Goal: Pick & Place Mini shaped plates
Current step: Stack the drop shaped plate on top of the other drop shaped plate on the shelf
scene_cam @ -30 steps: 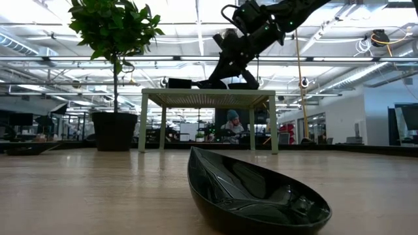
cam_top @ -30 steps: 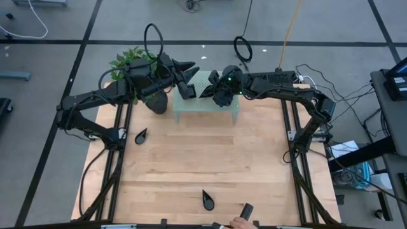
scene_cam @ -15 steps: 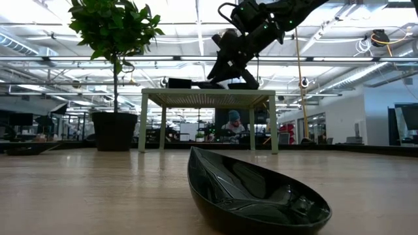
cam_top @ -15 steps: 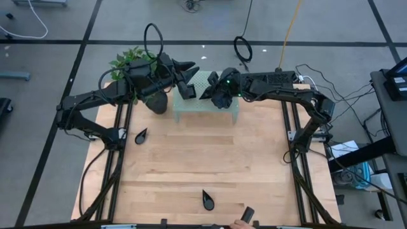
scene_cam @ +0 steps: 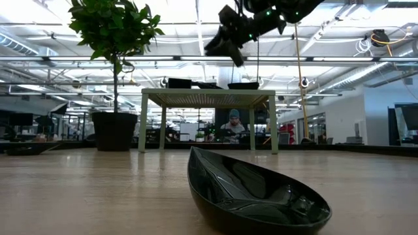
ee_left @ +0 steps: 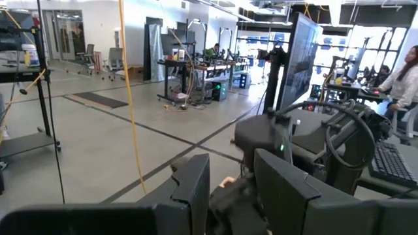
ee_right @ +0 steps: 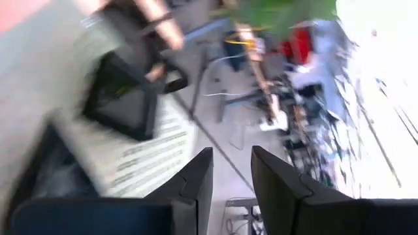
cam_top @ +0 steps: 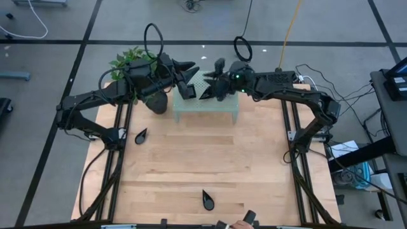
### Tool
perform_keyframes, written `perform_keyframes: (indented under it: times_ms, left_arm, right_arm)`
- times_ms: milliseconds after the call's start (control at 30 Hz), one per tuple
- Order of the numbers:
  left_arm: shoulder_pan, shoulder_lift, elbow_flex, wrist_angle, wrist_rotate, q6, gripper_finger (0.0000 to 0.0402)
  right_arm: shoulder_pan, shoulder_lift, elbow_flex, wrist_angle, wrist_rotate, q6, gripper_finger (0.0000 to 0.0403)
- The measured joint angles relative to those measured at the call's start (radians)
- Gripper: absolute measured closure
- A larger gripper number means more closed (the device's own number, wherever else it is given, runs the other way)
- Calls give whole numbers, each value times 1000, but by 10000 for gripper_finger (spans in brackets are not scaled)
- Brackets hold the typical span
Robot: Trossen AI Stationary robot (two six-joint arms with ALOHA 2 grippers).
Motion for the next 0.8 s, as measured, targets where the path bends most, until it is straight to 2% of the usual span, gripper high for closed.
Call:
perform_keyframes:
  times_ms: [100,267,467,533,600,667,800]
  left_arm:
    - [0,0,0,0,0,0,277]
    - [-1,0,0,0,0,-4,277]
    - [-1,0,0,0,0,-4,277]
    - [-1,0,0,0,0,-4,277]
    - [-1,0,0,4,0,-4,277]
    - [-1,0,0,11,0,-4,277]
    - [-1,0,0,29,0,-4,277]
  right_arm:
    - [-13,-1,0,51,16,163,308]
    - [-14,1,0,5,54,365,303]
    - [38,14,0,-21,317,634,293]
    - [48,15,10,-112,390,699,287]
    - [45,15,49,-245,393,763,282]
    - [34,14,78,-345,342,833,278]
    - [5,15,102,-381,239,976,277]
